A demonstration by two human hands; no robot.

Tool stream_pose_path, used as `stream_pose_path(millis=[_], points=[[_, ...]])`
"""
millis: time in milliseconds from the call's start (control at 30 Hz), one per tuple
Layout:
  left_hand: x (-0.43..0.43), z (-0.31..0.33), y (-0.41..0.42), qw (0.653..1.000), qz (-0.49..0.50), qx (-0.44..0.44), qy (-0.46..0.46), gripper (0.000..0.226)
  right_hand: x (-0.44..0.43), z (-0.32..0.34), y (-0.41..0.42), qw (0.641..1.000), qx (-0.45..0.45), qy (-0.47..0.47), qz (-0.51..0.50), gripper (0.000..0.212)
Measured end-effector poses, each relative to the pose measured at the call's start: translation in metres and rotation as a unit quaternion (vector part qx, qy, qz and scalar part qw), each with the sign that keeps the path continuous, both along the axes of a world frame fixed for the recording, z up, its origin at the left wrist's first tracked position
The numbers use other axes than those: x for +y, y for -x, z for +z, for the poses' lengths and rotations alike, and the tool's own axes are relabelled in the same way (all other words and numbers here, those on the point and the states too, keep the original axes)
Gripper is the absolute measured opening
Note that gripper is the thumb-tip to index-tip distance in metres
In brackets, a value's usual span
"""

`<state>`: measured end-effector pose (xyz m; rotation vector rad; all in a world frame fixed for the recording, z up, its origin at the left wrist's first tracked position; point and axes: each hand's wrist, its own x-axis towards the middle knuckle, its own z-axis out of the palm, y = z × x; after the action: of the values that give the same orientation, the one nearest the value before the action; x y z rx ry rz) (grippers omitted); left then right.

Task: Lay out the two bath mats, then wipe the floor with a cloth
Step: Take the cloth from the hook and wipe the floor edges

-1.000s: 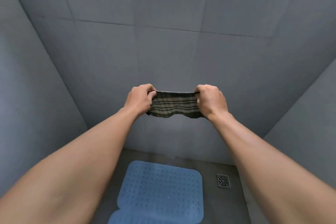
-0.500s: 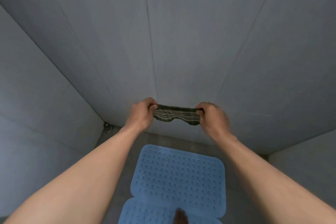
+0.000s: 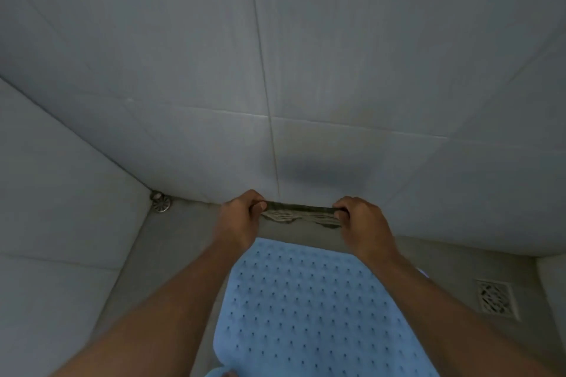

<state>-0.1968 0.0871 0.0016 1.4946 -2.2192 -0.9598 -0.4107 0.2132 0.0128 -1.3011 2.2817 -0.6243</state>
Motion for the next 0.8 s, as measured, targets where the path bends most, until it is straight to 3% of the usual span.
stream_pose_path(millis=[167, 300, 500, 667, 800], points=[[-0.017, -0.114, -0.006, 1.000, -0.001, 0.004, -0.011, 0.016, -0.014, -0.110, -0.002, 1.000, -0.014, 0.023, 0.011, 0.017], [-0.034, -0.185, -0.006, 0.999, -0.018, 0.026, -0.009, 0.014, -0.025, -0.180, 0.000, 0.998, -0.047, -0.018, 0.023, 0.018], [-0.047, -0.278, -0.005, 0.995, -0.011, 0.045, -0.089, 0.023, -0.031, -0.264, 0.011, 0.987, -0.135, -0.089, 0.025, 0.019], [-0.063, -0.334, -0.011, 0.983, -0.042, 0.000, -0.179, 0.019, -0.044, -0.318, 0.028, 0.953, -0.236, -0.184, 0.051, 0.014], [-0.075, -0.376, -0.006, 0.995, 0.047, -0.025, -0.089, 0.015, -0.063, -0.369, 0.015, 0.983, -0.133, -0.121, 0.028, 0.011]])
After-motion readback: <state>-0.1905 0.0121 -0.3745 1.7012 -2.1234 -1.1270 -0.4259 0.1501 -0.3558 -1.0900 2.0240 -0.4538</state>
